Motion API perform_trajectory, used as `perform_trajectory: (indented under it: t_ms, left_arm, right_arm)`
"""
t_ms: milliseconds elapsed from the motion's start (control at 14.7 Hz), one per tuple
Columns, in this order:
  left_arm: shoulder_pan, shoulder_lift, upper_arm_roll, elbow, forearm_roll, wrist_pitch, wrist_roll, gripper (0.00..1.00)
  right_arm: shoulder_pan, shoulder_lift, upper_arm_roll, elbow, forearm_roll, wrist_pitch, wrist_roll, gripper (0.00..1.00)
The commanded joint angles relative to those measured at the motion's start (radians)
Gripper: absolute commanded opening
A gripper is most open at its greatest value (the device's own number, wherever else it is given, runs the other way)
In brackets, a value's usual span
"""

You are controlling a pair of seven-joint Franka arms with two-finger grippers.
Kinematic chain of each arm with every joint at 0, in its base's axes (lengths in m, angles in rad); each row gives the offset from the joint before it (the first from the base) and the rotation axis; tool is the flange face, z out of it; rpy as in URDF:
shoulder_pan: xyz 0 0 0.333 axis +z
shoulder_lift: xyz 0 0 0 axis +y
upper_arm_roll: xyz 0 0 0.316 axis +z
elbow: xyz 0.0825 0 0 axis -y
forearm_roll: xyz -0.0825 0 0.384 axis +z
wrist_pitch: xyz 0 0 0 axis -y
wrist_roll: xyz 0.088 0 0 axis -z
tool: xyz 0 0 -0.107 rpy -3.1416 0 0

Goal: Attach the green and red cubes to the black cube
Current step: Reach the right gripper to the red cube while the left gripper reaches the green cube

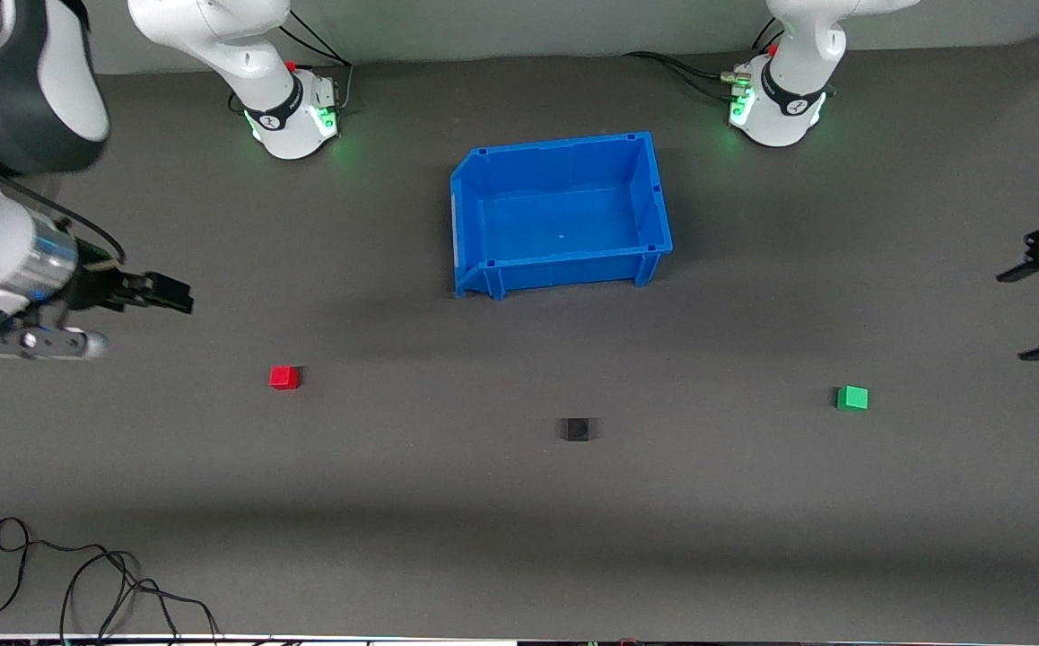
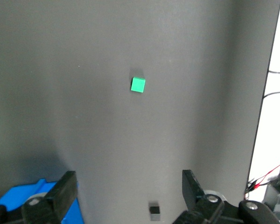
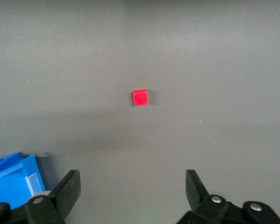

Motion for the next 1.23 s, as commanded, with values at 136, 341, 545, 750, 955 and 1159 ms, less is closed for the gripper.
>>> perform_trajectory:
  t_ms: [136,341,545,750,955,1159]
  left_arm:
    - [0.058,0.096,-0.005,0.051,-0.065,-0.01,-0.031,1.0]
    - [0.082,0.173,-0.005,0.042,-0.12,0.005,0.03,1.0]
    - [0.085,0.213,-0.006,-0.051,-0.163,0.112,0.114,1.0]
    - [0.11,0.228,-0.006,-0.176,-0.235,0.23,0.275,1.0]
    - [0.13,0.251,-0.006,-0.259,-0.304,0.318,0.427,1.0]
    - [0.127,0.289,-0.008,-0.317,-0.35,0.416,0.512,1.0]
  right_arm:
    - [0.001,0.086,-0.006,-0.099,0.016,0.131,-0.011,1.0]
    - [0.0,0.113,-0.006,-0.204,0.01,0.28,-0.019,1.0]
    - [0.0,0.176,-0.006,-0.257,0.007,0.421,-0.019,1.0]
    - [0.0,0.239,-0.006,-0.311,0.007,0.588,-0.019,1.0]
    - [0.001,0.31,-0.004,-0.369,0.008,0.771,-0.018,1.0]
    - [0.003,0.359,-0.003,-0.376,0.013,0.84,-0.016,1.0]
